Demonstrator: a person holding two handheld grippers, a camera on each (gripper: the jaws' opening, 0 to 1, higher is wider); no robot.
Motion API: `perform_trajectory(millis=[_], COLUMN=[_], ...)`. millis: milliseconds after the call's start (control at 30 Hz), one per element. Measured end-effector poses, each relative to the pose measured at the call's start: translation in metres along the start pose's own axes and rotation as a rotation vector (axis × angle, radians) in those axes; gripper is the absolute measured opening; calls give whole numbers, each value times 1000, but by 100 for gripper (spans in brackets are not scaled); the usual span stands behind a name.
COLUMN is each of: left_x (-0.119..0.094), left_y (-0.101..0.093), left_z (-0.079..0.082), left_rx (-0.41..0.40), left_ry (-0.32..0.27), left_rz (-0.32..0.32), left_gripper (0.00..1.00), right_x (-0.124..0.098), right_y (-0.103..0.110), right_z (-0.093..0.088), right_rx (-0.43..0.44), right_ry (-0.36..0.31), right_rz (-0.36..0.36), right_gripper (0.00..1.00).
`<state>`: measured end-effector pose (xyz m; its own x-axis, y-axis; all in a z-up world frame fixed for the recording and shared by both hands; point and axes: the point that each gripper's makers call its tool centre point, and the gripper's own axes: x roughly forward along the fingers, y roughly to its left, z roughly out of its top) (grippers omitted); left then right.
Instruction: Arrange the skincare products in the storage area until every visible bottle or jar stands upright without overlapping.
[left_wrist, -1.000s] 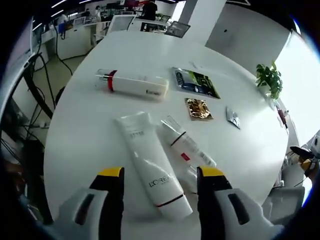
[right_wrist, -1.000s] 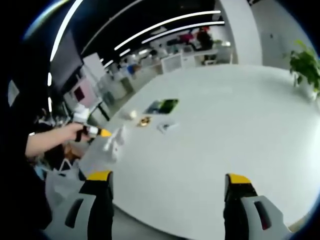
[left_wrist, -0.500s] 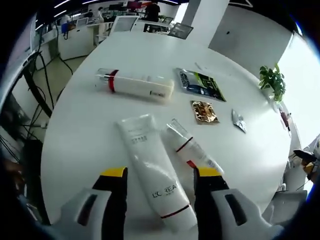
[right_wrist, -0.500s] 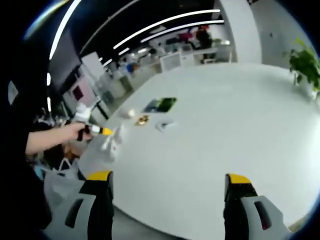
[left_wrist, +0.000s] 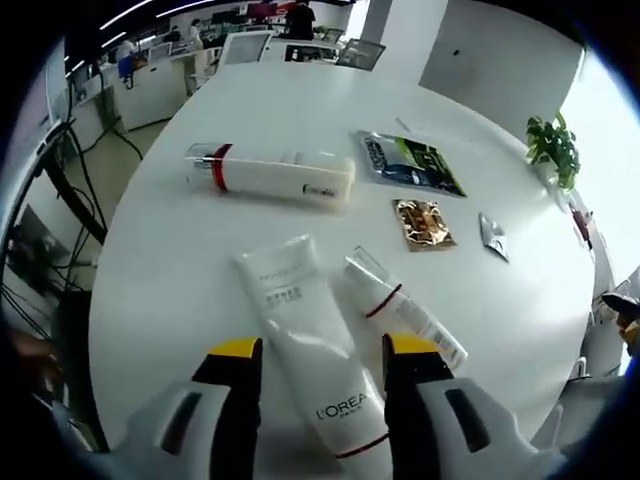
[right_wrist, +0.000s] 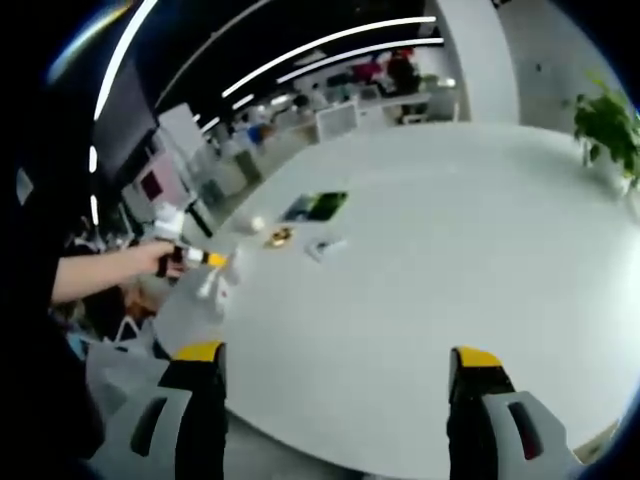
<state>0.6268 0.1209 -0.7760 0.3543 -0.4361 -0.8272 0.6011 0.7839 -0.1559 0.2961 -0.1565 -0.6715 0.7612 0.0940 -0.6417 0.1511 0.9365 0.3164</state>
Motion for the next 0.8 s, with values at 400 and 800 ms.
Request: perform_trajectory(millis=[400, 800], left_x=[6, 10], left_y=[3, 6], left_z=[0, 3], left_rx=[27, 112], left_ry=[23, 39], left_rz=[32, 80], left_gripper=[40, 41], right_x=[0, -1], right_y=[-1, -3], right_z=[0, 0], right_rx=[-14, -16], right_ry=[13, 23], right_rz=[-1, -1], right_gripper=[95, 95])
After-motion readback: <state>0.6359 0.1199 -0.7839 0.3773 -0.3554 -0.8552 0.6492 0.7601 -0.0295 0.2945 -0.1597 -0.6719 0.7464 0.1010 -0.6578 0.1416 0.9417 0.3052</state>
